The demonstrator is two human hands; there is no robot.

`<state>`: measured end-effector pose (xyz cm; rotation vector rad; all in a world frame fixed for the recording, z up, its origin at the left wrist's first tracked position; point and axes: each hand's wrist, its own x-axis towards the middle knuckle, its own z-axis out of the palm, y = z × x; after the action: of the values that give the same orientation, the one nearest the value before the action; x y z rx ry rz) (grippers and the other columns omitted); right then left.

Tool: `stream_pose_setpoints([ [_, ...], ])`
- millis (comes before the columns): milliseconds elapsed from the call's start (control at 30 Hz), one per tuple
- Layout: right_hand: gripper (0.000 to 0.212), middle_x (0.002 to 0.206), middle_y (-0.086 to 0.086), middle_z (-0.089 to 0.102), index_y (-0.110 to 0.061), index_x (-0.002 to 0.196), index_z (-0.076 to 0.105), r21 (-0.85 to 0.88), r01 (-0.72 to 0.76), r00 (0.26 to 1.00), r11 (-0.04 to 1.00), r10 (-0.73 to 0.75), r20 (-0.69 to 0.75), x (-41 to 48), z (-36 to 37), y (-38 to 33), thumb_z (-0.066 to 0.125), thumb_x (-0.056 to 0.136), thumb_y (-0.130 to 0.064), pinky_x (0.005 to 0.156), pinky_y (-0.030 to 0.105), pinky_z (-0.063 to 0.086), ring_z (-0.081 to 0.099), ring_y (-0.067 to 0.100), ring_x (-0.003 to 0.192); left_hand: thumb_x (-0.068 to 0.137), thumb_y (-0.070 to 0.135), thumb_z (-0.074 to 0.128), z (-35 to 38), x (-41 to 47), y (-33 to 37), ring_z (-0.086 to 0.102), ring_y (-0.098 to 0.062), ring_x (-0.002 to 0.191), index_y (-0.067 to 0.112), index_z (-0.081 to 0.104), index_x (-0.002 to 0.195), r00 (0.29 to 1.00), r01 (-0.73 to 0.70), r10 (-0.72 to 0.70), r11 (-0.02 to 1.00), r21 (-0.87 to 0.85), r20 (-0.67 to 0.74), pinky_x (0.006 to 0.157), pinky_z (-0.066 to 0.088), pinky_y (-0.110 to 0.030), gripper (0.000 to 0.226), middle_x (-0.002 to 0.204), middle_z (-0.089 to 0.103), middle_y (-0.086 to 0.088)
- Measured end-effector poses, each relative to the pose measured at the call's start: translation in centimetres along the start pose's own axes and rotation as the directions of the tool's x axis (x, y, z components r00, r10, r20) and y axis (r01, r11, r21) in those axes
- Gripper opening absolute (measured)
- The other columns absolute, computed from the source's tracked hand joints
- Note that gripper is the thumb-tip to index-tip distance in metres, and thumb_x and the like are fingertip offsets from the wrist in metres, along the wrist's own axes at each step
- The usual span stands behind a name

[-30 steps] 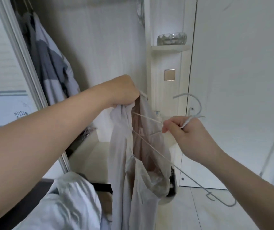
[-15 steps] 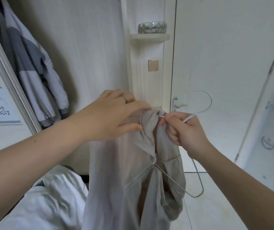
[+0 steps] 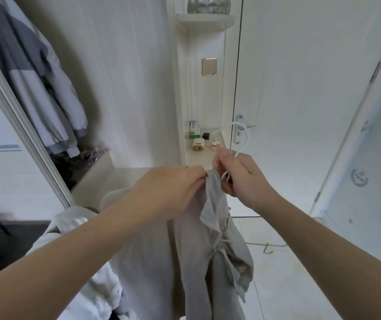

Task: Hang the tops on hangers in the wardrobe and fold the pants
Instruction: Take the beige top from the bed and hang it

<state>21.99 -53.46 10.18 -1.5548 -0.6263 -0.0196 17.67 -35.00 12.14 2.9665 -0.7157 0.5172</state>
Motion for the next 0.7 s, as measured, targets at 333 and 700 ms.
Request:
stream_pose_setpoints([
  [333, 0.016, 0.092, -0.008, 0.066, -0.014, 0.097, 0.066, -0.488, 0.180, 0.947, 0.854, -0.285, -0.150, -8.0, -0.1, 8.2, 0.053, 0.094, -0.022, 0.078, 0.022, 0.050, 0.063, 0.009, 0.089, 0.104, 0.021, 0.052, 6.1, -5.7, -0.9, 0.060, -0.009, 0.068, 0.021, 0.066, 0.103, 0.913, 0.202, -0.351, 0.832, -0.517, -0.208, 0.067, 0.048, -0.027, 0.014, 0.077, 0.066, 0.008],
  [700, 0.027, 0.075, 0.003, 0.057, -0.005, 0.082, 0.054, -0.387, -0.036, 0.985, 0.921, 0.097, 0.140, -12.0, 7.2, 13.8, 0.056, 0.092, -0.030, 0.069, 0.029, 0.042, 0.053, 0.016, 0.075, 0.103, 0.018, 0.055, 10.5, -9.0, 0.4, 0.059, -0.014, 0.072, 0.015, 0.067, 0.095, 0.775, 0.363, -0.607, 0.657, -0.661, -0.178, 0.065, 0.041, -0.014, 0.015, 0.073, 0.064, 0.005],
])
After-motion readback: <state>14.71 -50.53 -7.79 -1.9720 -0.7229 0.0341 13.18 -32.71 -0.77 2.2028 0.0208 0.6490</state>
